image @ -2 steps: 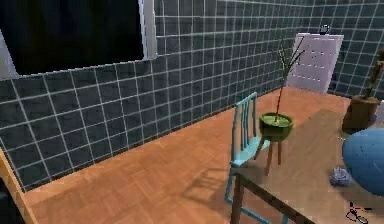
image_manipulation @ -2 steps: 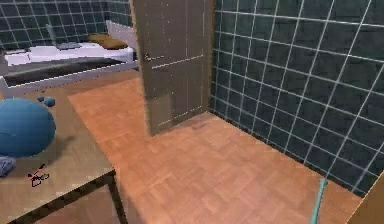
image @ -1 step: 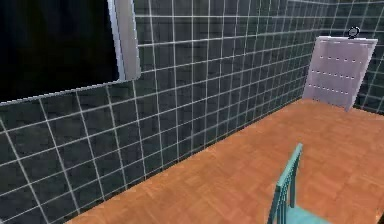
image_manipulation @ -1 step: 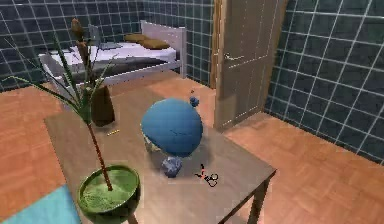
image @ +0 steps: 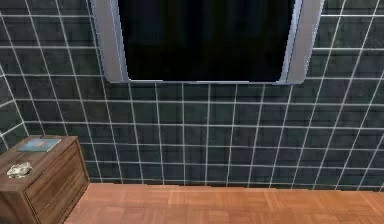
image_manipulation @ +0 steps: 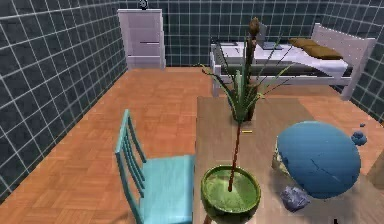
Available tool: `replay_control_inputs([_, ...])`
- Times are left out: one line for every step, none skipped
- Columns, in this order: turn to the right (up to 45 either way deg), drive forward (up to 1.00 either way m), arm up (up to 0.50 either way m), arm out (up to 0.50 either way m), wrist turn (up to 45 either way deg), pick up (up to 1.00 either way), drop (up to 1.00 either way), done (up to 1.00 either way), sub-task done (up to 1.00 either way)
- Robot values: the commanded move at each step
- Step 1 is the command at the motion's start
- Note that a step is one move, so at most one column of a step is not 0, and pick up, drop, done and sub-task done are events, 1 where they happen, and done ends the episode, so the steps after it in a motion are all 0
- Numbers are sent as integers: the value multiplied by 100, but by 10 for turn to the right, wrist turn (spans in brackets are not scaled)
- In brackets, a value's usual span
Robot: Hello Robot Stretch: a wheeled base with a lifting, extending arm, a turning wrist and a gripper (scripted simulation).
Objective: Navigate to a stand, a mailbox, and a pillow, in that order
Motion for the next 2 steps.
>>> replay_control_inputs([0,30,0,0,0,0,0,0,0])
replay_control_inputs([-390,0,0,0,0,0,0,0,0])
